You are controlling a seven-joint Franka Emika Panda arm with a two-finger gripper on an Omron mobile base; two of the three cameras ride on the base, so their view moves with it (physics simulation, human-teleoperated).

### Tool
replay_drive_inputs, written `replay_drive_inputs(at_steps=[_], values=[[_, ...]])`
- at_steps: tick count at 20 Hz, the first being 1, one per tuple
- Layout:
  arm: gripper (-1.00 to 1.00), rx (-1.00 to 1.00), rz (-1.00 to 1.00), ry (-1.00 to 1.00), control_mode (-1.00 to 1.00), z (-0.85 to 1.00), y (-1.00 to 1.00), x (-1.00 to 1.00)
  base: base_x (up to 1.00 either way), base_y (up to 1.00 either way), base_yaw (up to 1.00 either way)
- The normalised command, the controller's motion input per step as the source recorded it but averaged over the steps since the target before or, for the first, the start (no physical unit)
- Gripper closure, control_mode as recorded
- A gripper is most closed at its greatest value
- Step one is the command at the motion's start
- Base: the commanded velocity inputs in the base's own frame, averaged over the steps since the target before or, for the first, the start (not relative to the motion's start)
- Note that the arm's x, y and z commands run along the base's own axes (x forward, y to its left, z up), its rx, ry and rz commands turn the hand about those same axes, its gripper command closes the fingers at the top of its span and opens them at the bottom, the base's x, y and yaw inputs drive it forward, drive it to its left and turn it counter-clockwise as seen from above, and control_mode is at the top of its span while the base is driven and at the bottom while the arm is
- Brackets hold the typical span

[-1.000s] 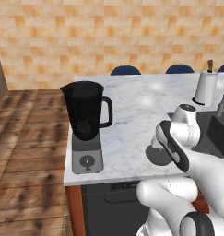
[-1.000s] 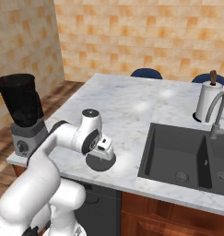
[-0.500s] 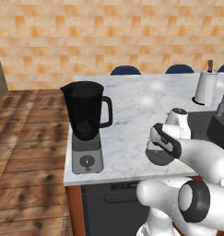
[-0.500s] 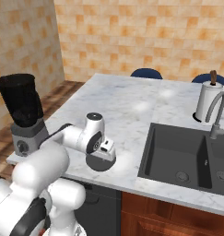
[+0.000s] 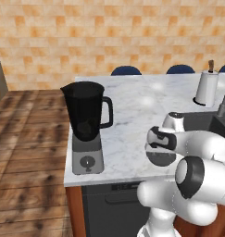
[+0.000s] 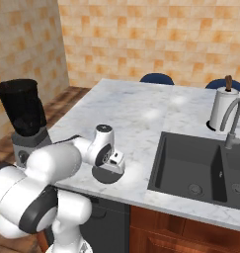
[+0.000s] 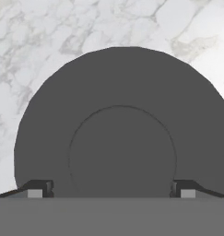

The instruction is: Grab the garlics from the fridge, place them in the blender, close the lid, and turn on the blender to create a marinade.

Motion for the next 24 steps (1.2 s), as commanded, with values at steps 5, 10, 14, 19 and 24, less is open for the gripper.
replay_drive_inputs(at_steps=[5,10,14,19,24], values=[[-1.00,0.00,0.00,0.00,-1.00,-0.19,-0.01,0.24,0.00,0.00,0.00],[-1.00,0.00,0.00,0.00,-1.00,-0.24,-0.01,0.10,0.00,0.00,0.00],[-1.00,-0.02,0.00,0.00,-1.00,-0.51,0.01,0.00,0.00,0.00,0.00],[1.00,-0.02,0.00,0.00,-1.00,-0.41,0.03,0.00,0.00,0.00,0.00],[1.00,0.00,0.00,0.00,-1.00,-0.10,0.03,0.11,0.00,0.00,0.00]])
